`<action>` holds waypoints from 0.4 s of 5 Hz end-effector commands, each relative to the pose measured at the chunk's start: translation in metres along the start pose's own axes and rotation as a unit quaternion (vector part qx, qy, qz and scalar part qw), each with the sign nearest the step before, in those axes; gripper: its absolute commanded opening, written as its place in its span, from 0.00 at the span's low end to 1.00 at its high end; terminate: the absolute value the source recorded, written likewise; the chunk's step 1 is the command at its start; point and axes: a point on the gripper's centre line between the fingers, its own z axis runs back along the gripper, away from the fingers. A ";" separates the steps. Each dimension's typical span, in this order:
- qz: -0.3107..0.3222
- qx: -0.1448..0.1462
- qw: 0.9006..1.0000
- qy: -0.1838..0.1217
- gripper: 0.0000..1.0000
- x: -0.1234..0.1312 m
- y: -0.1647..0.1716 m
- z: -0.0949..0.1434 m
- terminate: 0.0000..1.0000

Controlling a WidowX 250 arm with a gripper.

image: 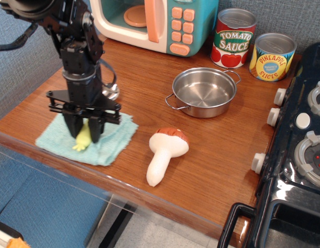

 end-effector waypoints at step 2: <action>0.007 -0.048 0.995 -0.089 0.00 0.029 -0.001 0.082 0.00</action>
